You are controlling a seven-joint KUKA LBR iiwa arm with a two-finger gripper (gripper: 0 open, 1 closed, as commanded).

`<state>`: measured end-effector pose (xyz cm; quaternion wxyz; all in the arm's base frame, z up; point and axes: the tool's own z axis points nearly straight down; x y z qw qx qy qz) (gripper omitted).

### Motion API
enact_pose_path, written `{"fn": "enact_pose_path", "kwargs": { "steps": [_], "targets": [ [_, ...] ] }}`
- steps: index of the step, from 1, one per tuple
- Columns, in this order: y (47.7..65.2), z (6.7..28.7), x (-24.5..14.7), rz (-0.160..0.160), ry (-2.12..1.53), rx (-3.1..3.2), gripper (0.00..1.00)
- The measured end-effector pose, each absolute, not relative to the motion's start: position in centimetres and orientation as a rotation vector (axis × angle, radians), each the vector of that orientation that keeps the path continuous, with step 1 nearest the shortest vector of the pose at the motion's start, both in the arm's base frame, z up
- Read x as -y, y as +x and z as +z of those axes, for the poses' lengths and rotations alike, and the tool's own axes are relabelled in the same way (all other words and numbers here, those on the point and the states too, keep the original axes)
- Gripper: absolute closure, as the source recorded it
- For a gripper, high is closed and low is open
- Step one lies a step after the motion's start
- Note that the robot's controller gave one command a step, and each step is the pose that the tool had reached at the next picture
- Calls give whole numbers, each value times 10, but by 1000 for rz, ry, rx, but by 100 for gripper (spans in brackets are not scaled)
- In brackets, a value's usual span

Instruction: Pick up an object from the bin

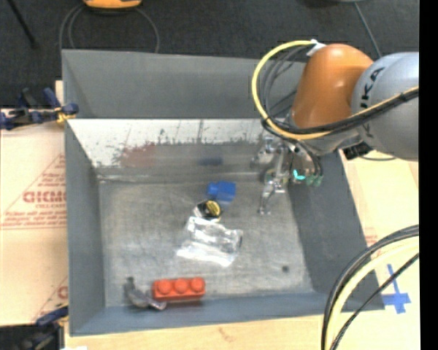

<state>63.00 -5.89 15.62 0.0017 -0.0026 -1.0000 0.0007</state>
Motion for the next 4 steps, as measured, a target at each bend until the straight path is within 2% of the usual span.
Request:
{"fn": "enact_pose_path", "kwargs": {
  "steps": [1, 2, 3, 4],
  "targets": [
    [640, 116, 7, -4, -186, 3136, 0],
    [645, 82, -7, -2, -224, 3137, 0],
    [646, 84, -6, 0, -223, 3145, 100],
    [642, 219, -2, 3, -71, 3155, 100]
  ]
}}
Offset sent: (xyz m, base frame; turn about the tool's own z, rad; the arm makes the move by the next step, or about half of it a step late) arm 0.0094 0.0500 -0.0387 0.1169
